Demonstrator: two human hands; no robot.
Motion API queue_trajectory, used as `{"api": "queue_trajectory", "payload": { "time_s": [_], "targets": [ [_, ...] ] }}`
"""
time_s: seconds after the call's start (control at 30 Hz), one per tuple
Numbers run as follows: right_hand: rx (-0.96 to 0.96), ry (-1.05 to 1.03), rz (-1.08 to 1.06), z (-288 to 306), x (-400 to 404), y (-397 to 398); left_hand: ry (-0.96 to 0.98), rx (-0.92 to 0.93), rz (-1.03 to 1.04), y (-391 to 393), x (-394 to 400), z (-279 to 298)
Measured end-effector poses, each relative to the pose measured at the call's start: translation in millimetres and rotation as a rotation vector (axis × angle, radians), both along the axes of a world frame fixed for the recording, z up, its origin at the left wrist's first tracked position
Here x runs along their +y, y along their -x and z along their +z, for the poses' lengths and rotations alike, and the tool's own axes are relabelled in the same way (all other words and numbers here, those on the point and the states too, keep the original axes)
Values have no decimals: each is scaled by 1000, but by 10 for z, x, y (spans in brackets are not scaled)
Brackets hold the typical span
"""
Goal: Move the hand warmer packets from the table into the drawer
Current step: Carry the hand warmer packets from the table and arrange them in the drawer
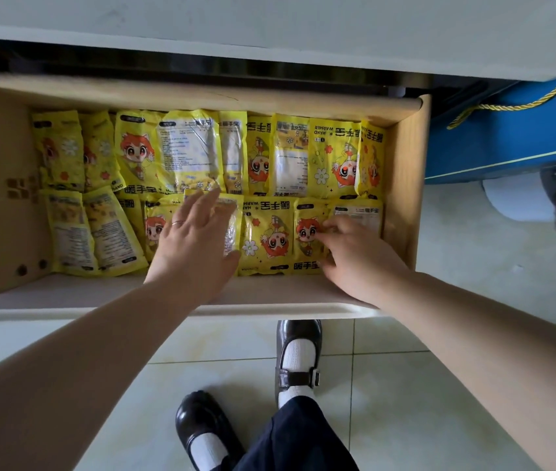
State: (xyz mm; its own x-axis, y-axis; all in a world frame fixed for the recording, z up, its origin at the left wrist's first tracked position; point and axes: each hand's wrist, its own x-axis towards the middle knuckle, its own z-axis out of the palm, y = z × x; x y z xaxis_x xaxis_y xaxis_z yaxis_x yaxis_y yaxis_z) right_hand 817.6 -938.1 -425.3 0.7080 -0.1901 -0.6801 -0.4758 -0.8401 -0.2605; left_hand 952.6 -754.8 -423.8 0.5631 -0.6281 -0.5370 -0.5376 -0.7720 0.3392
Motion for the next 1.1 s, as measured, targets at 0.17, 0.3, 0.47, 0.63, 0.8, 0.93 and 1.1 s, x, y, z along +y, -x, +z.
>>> {"api": "queue_trajectory", "payload": {
  "time_s": [0.17, 0.3, 0.47, 0.63, 0.8, 0.93, 1.1],
  "targets": [
    [109, 48, 14, 0, -40, 58, -85, 100, -50, 63, 27, -127],
    [149, 23, -9, 28, -56, 52, -56, 107, -42, 49, 31, -114],
    [141, -73, -185, 164, -2, 7, -17, 155, 74, 60, 54, 32],
    [83, -138, -285, 476, 140, -110, -12, 262, 272, -12, 222, 342],
    [20, -190, -338, 954, 364, -304, 101, 384, 574, -73, 464, 747],
    [-21, -170, -322, 1377, 602, -435, 180, 380, 713, -43, 693, 1166],
    [-107, -193, -286, 1972, 1049, -532, 273, 352, 829, 33, 1154, 1839]
  ]
}}
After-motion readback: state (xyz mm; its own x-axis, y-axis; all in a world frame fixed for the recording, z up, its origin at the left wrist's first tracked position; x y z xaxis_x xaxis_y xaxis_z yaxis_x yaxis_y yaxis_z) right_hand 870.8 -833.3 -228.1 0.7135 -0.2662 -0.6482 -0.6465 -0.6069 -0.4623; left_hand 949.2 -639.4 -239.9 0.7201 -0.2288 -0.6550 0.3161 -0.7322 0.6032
